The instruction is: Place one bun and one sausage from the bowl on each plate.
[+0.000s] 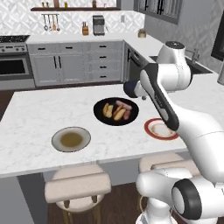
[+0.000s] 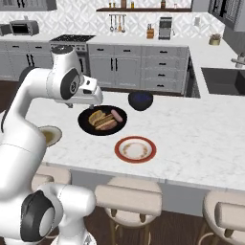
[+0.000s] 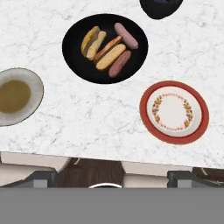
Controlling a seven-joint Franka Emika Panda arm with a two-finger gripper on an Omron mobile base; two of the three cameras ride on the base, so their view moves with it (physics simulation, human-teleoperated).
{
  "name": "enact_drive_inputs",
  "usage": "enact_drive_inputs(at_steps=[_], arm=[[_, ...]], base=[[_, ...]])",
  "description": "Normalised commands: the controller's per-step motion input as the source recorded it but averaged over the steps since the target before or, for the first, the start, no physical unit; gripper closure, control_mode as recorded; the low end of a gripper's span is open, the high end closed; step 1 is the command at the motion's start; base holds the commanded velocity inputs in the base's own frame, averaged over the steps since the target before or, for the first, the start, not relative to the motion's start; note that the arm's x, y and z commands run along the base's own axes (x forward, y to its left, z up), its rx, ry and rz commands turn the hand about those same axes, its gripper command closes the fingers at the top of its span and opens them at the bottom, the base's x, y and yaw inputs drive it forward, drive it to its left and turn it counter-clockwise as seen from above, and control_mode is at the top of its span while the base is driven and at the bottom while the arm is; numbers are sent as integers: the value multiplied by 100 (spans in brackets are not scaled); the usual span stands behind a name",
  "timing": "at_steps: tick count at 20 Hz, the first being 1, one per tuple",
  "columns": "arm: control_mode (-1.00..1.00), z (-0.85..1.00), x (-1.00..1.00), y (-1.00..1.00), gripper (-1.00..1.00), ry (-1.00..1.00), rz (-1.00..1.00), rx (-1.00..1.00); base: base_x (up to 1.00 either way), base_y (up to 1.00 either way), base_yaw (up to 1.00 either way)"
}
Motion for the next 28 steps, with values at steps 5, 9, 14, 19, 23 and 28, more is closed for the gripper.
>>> enact_drive_inputs(at_steps=[5,9,14,19,23,28], arm=[[-100,0,18,0,-100,0,0,0],[-100,0,97,0,-100,0,0,0],[-100,-11,100,0,-100,2,0,0],[-100,-66,74,0,-100,11,0,0],[-100,-75,56,0,-100,15,0,0],[-100,-67,31,0,-100,8,0,0]], base=[[51,0,0],[0,0,0],[0,0,0],[0,0,0],[0,0,0],[0,0,0]])
